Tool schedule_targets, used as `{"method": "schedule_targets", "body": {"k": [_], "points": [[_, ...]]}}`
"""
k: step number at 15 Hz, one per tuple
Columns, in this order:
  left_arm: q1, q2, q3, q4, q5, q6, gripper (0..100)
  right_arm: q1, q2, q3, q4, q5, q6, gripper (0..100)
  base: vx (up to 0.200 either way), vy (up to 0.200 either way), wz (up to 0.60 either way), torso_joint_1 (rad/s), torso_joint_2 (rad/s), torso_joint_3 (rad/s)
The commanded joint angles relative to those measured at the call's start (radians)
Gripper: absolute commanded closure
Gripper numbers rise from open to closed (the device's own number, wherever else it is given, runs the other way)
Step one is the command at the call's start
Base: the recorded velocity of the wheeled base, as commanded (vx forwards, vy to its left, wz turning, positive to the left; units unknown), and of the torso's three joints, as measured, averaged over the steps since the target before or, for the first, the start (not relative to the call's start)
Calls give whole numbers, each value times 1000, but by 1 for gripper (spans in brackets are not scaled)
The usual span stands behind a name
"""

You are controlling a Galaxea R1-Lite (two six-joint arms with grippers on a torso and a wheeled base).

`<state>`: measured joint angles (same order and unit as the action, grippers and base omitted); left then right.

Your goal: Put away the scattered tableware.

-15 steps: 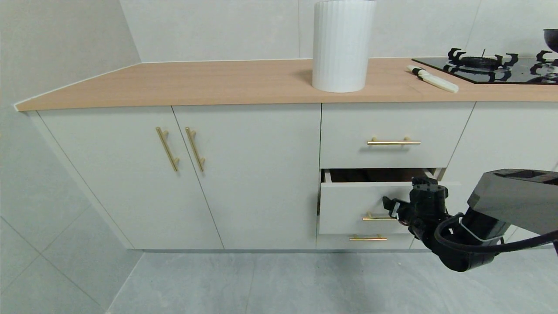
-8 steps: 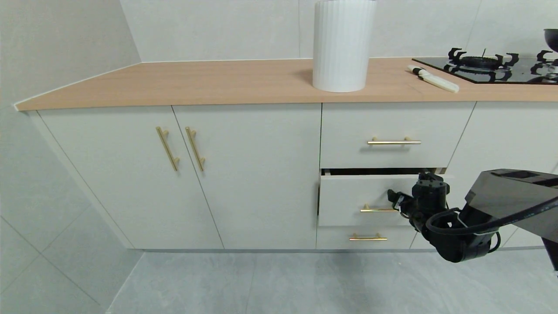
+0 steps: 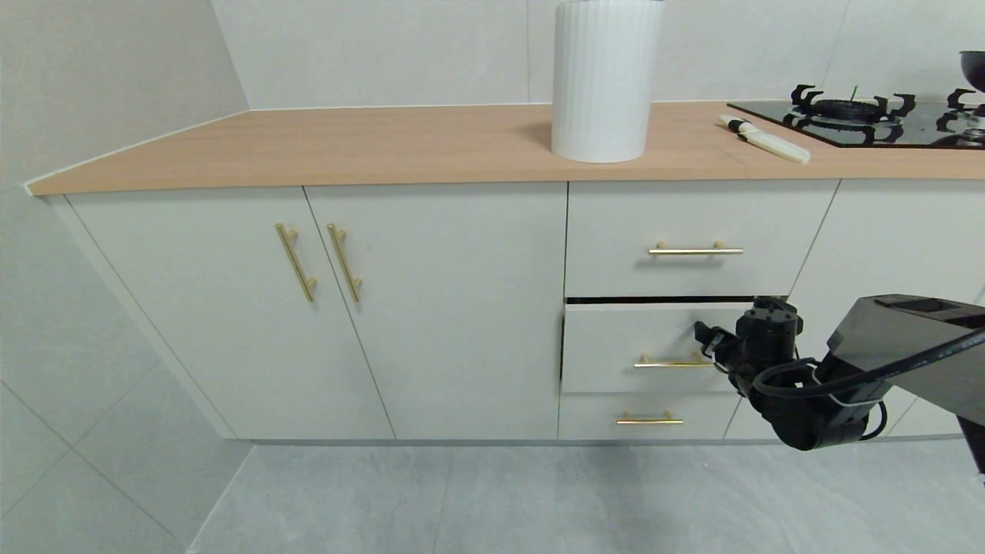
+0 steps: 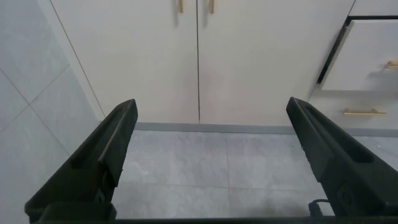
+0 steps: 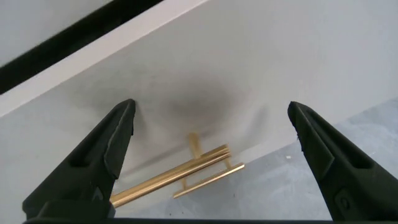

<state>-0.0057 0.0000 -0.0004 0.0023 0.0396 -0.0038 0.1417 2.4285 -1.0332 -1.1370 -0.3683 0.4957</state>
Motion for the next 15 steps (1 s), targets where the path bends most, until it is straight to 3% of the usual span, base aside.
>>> {"method": "schedule_targets", "body": {"k": [1, 15], "points": [[0, 0, 0, -1, 0, -1, 0, -16, 7, -30, 0, 0, 9, 0, 0, 0, 0, 0, 0, 0], [0, 0, 0, 1, 0, -1, 0, -42, 50, -136, 10, 0, 4, 0, 0, 0, 0, 0, 0, 0]]}}
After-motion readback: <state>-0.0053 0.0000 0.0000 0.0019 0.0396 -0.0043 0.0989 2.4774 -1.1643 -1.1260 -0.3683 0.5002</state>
